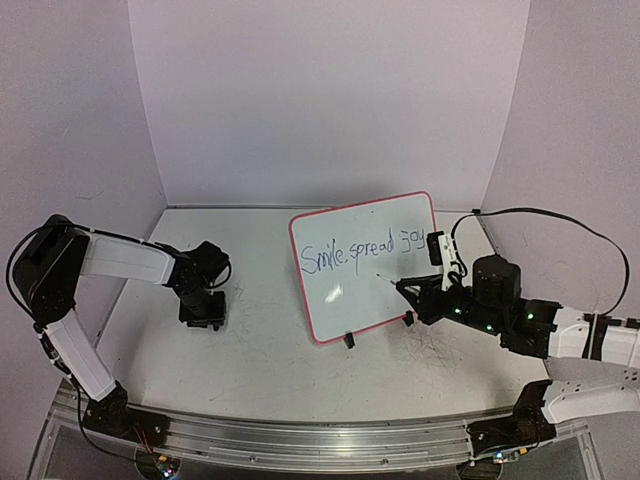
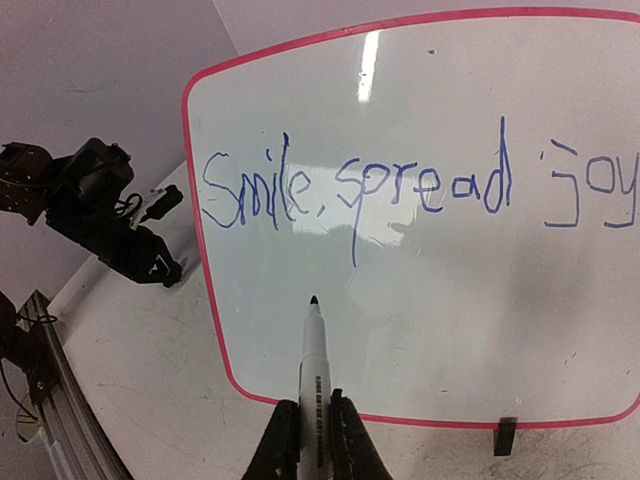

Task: Write a sentence on the whiteboard
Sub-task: Pick up the whiteboard marker from the center of the board, then insert the whiteboard marker without the cap into the pen cap.

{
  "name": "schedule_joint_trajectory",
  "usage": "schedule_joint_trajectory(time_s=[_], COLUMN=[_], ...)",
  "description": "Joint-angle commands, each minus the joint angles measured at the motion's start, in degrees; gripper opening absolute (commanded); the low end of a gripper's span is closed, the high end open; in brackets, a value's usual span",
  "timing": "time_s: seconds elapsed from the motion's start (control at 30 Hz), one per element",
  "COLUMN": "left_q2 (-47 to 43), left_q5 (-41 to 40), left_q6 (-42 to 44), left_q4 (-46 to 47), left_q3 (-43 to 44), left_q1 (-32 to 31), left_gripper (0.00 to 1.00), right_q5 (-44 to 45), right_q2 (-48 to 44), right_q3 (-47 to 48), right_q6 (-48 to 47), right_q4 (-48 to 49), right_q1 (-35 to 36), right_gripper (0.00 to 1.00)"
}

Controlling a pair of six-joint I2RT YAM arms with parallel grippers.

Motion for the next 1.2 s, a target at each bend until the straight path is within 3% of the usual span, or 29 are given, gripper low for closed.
schedule_joint_trajectory(time_s=[0.0,0.23,0.43,0.67,0.8,0.93,1.17], left_q2=[2.4,0.9,-10.7,-30.0,-38.7,-42.0,-45.4], left_q5=[-0.9,-1.0,-0.7,1.9,5.0,8.8,9.6], left_q6=[1.5,-1.0,-6.0,-12.9,-18.3,-24.9,-34.3], left_q4=[2.3,4.2,10.0,18.8,29.6,39.9,46.4], left_q3=[2.0,0.2,-4.1,-7.1,-10.9,-13.9,-15.4], left_q1=[0.0,-0.6,-0.7,-0.8,-1.0,-1.1,-1.3], left_gripper=[0.34,0.13,0.01,0.00,0.00,0.00,0.00], right_q5=[-0.6,-0.8,-0.5,2.7,7.1,9.9,21.5], right_q2=[0.9,-0.3,0.2,7.4,16.5,27.0,43.8], right_q3=[0.1,0.0,0.0,4.9,12.8,21.9,39.6], right_q6=[-0.5,0.7,3.6,5.6,5.6,5.8,0.5], right_q4=[3.0,3.2,6.3,12.4,15.8,22.3,25.1], right_q1=[0.3,0.7,3.2,11.9,17.7,22.3,27.2], right_gripper=[0.00,0.00,0.00,0.00,0.00,0.00,0.00])
